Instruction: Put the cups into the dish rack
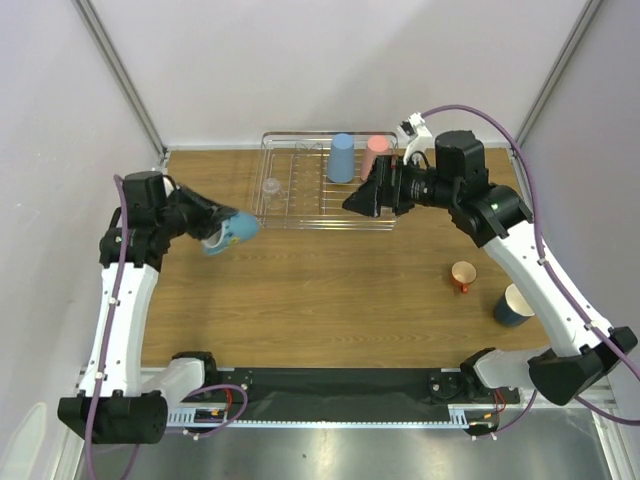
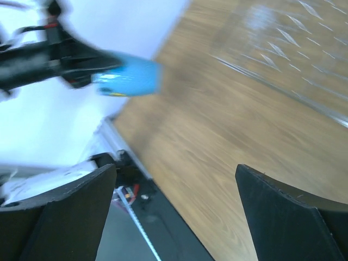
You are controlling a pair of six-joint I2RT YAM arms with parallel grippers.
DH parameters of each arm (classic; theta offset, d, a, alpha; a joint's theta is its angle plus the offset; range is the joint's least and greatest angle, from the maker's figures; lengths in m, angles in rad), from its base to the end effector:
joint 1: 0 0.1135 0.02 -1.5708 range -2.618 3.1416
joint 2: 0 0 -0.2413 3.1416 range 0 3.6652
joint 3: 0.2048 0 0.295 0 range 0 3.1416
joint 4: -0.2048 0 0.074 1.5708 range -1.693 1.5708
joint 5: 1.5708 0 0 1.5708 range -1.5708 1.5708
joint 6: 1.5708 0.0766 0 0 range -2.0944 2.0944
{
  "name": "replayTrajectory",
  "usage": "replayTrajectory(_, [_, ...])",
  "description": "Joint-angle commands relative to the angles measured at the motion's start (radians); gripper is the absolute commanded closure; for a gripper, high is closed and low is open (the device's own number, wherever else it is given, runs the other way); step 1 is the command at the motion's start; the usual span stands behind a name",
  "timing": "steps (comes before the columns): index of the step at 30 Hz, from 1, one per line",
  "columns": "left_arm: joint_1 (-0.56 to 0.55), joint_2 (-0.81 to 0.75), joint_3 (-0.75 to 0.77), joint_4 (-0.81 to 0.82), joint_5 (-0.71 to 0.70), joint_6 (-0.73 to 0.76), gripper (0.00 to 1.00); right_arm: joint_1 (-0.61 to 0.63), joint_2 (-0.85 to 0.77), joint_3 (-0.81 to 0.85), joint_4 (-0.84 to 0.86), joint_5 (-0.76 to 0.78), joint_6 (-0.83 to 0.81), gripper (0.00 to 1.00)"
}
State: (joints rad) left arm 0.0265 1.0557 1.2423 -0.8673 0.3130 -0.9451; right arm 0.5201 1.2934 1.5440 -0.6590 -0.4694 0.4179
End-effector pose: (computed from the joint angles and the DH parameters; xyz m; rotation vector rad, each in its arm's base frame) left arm 0.2885 -0.0159 0.3436 -0.9387 2.1558 -0.8274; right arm 0.2860 0.2037 0.4188 -0.4299 2.0482 1.0548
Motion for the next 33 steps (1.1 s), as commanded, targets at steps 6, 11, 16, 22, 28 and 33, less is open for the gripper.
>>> replayTrajectory(6, [-0.083, -0.069, -0.202, 0.634, 0.567, -0.587, 1.00, -0.003, 0.076, 0.015, 0.398, -0.389, 0.012, 0.00])
replayTrajectory(11, [-0.109, -0.013, -0.144, 0.859, 0.693, -0.704, 1.00, -0.012, 0.119, 0.025, 0.446, -0.472, 0.024, 0.00])
replayTrajectory(16, [-0.129, 0.003, -0.176, 1.206, 0.681, -0.954, 1.00, -0.017, 0.110, 0.014, 0.561, -0.561, 0.079, 0.00])
replayTrajectory(22, [-0.184, 0.015, -0.182, 1.298, 0.663, -1.110, 1.00, -0.009, 0.129, 0.048, 0.576, -0.551, 0.065, 0.00])
replayTrajectory(28, [-0.214, 0.020, -0.191, 1.332, 0.669, -1.167, 1.00, 0.037, 0.176, 0.128, 0.501, -0.522, -0.021, 0.00])
replayTrajectory(33, [-0.232, 0.032, -0.188, 1.364, 0.655, -1.210, 1.00, 0.061, 0.195, 0.133, 0.515, -0.541, -0.021, 0.00])
